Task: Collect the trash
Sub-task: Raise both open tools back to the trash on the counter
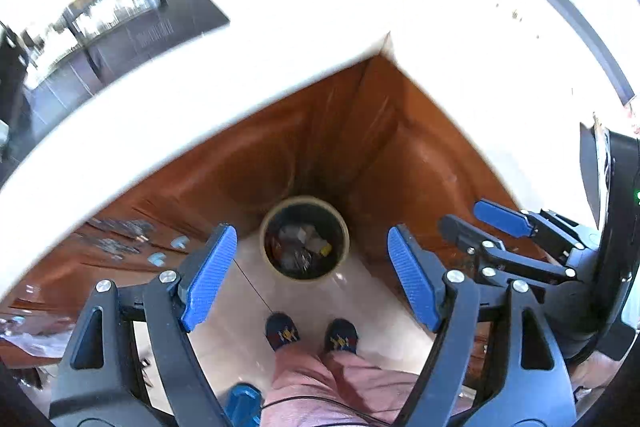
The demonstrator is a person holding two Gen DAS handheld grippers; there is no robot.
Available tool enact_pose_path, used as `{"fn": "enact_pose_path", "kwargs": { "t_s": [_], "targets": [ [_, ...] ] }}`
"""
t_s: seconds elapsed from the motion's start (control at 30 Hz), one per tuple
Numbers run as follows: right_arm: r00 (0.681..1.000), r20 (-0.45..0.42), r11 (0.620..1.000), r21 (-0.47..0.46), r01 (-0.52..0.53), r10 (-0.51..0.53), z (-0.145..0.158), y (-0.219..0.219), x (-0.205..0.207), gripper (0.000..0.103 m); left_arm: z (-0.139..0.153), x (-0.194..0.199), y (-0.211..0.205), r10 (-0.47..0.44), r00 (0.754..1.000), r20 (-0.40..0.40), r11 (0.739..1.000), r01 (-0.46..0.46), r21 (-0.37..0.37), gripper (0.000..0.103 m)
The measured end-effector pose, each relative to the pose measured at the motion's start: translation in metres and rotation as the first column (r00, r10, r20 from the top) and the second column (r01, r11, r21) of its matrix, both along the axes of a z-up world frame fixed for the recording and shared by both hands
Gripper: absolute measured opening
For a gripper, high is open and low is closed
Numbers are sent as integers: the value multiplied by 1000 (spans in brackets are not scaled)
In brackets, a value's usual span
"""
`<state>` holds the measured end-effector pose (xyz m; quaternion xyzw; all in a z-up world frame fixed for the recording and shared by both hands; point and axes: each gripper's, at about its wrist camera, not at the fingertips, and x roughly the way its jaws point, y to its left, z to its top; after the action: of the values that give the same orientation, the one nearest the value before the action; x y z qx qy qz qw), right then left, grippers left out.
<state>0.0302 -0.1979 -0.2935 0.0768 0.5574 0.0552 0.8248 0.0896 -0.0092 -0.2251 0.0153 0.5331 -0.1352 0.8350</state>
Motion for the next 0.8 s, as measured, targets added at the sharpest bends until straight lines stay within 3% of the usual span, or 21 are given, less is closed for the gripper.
{"fn": "enact_pose_path", "kwargs": {
  "t_s": [0.3, 0.5, 0.63, 0.8],
  "targets": [
    [977, 211, 1000, 18, -22, 17, 141, -20, -7, 53, 120, -21, 1, 38, 980, 194, 999, -40, 6, 76],
    [933, 357, 999, -4, -49, 47, 217, -31, 2, 60, 178, -16, -12, 26, 949, 315, 995, -54, 81, 76],
    [894, 443, 998, -19, -57, 60, 254, -34, 18, 73, 216, 0, -18, 31, 925, 378, 989, -83, 123, 77],
    [869, 488, 996, -46, -72, 85, 287, -32, 61, 74, 253, 35, -19, 30, 904, 426, 985, -101, 144, 77]
  ]
}}
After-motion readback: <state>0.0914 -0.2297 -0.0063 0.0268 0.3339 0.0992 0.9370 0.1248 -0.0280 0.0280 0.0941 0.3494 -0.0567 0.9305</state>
